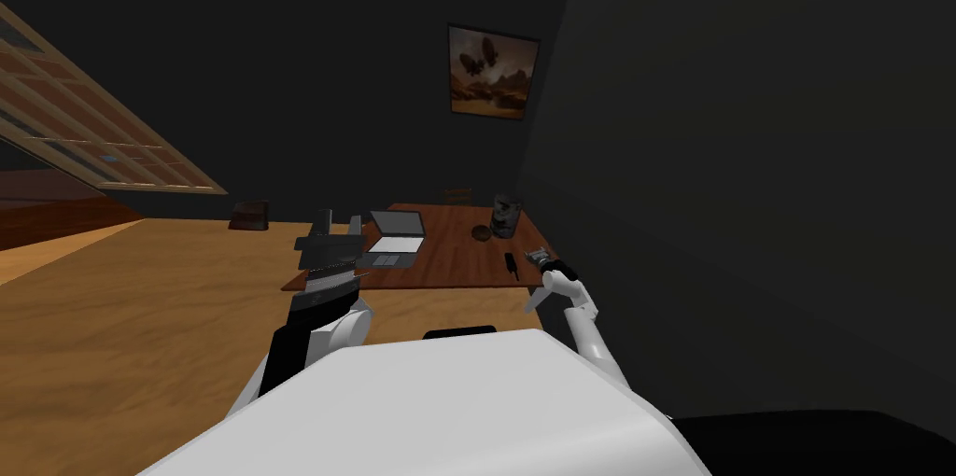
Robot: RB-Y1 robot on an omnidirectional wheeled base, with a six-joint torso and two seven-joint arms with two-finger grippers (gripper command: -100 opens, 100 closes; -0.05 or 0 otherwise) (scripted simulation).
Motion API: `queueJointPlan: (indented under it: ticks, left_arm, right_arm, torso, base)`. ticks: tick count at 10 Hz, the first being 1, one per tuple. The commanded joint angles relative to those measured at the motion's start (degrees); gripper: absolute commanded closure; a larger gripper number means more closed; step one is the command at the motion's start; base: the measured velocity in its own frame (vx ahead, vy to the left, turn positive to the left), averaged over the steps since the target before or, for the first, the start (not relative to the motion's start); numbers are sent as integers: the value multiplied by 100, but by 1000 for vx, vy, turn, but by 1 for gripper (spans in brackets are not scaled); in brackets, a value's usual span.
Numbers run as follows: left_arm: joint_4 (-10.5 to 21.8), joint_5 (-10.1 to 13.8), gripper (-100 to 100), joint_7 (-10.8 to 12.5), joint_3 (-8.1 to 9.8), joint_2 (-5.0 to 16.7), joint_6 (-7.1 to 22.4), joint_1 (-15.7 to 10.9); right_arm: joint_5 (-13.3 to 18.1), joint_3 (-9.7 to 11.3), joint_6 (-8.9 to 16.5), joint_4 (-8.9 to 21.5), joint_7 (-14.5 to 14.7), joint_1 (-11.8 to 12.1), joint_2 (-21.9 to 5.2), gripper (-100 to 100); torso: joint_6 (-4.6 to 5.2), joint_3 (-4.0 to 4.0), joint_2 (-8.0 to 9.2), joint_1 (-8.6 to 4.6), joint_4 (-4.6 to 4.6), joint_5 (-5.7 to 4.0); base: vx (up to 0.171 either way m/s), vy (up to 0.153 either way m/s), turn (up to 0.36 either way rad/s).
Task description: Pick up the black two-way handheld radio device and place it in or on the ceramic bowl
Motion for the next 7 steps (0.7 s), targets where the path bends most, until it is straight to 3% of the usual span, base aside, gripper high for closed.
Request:
queueJointPlan:
  ticks: [1,2,3,4,5,6,7]
  left_arm:
    - [0,0,0,0,0,0,0,0]
    - [0,0,0,0,0,0,0,0]
    - [0,0,0,0,0,0,0,0]
    - [0,0,0,0,0,0,0,0]
    - [0,0,0,0,0,0,0,0]
    - [0,0,0,0,0,0,0,0]
    - [0,0,0,0,0,0,0,0]
  right_arm:
    - [-146,-40,260,286,-286,-149,-72,-100]
    - [-146,-40,260,304,-342,-149,-72,-100]
    - [-248,-78,489,514,-562,-252,-109,-100]
    - [-248,-78,489,514,-602,-252,-109,-100]
    - [-343,-112,707,716,-819,-347,-138,-100]
    - [-343,-112,707,716,-850,-347,-138,-100]
    - [-432,-142,914,910,-1069,-436,-160,-100]
  torso:
    - [0,0,0,0,0,0]
    - [-1,-1,-2,0,0,0]
    - [0,0,0,0,0,0]
    - [0,-1,-1,-1,0,0]
    - [0,0,0,-1,0,0]
    - [-1,0,0,1,0,0]
    - [0,0,1,0,0,0]
  base:
    - [19,9,32]
    - [16,6,19]
    - [19,5,36]
    - [16,4,17]
    - [17,8,32]
    - [14,5,16]
    - [18,6,28]
